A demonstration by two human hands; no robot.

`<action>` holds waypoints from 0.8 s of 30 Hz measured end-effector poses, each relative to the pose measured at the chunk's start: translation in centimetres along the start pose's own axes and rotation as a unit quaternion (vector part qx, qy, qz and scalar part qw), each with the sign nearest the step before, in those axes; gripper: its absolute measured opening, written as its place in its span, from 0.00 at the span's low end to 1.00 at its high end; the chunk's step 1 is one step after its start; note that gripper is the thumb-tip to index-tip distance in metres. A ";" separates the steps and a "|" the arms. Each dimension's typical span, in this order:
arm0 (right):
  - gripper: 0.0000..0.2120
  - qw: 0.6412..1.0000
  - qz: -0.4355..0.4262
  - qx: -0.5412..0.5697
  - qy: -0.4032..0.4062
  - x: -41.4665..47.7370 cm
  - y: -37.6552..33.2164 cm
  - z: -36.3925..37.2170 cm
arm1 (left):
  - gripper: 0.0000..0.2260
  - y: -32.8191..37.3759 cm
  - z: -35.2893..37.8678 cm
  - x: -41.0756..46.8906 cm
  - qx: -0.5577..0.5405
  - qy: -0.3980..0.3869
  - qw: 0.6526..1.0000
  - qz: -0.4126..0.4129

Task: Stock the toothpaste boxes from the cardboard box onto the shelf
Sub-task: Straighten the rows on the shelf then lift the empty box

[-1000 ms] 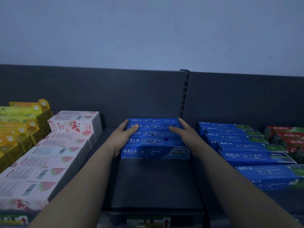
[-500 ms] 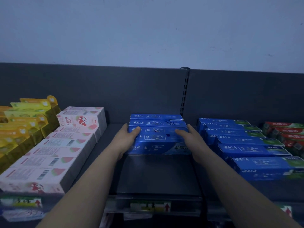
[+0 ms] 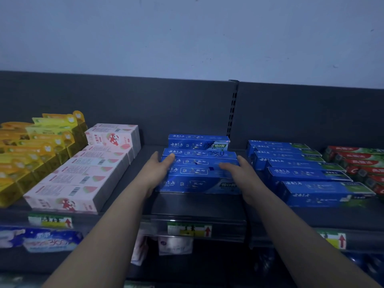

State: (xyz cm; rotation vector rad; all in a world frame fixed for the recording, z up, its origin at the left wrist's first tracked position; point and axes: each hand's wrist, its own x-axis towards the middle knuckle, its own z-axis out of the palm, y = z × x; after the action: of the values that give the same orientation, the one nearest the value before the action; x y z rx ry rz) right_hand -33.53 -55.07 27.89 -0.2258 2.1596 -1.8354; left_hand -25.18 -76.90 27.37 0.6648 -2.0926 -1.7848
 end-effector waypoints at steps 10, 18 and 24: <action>0.36 1.000 0.001 0.003 0.019 -4.9 0.2 0.3 | 0.36 -0.7 -1.4 -2.8 0.060 -0.020 0.998 0.012; 0.35 0.996 -0.019 -0.070 0.044 -4.5 -1.6 -0.5 | 0.34 1.3 -2.1 -2.2 0.102 -0.015 0.994 0.023; 0.34 0.991 -0.047 -0.122 0.036 -1.1 -4.1 -0.5 | 0.37 3.6 -1.9 1.0 0.075 -0.028 0.997 0.014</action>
State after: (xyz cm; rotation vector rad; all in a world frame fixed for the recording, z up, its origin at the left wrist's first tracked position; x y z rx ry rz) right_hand -32.98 -54.96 32.17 -0.3233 2.4630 -1.6450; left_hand -25.58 -78.61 31.13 0.6269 -2.2785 -1.6632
